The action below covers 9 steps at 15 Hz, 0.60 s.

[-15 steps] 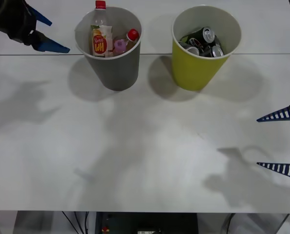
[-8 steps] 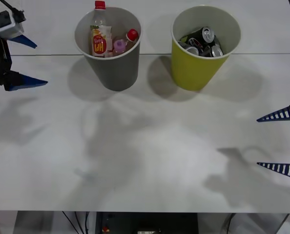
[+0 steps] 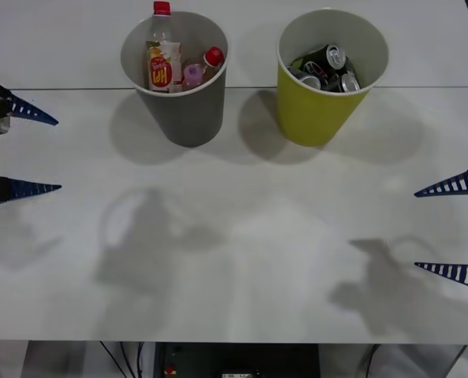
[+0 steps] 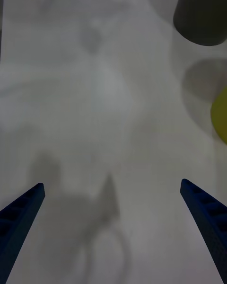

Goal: Put the can into the green bin and the plastic bottle into the gray bin

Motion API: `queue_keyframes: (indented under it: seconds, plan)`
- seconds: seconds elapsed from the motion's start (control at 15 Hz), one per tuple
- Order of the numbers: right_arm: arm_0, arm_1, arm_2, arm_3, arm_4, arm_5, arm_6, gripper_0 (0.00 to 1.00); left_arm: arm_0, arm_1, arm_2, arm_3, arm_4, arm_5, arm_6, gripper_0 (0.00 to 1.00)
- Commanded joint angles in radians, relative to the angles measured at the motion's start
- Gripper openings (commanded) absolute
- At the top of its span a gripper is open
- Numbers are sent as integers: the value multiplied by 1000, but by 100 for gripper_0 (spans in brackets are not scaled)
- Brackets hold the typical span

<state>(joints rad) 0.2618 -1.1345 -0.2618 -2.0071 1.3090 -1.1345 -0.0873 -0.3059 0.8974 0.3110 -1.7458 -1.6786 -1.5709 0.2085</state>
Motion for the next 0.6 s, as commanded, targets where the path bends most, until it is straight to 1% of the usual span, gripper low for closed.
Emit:
queue_keyframes:
  seconds: [0.07,0.27,0.4,0.6]
  plan:
    - [0,0,0,0,0,0,0,100,60,-29,37,-1,59,0,-35,100]
    - [0,0,0,0,0,0,0,100,113,-43,74,-1,123,0,-57,100]
    - [0,0,0,0,0,0,0,100,145,-44,76,-1,151,0,-83,100]
    - [0,0,0,0,0,0,0,100,176,-44,76,-1,160,0,-155,100]
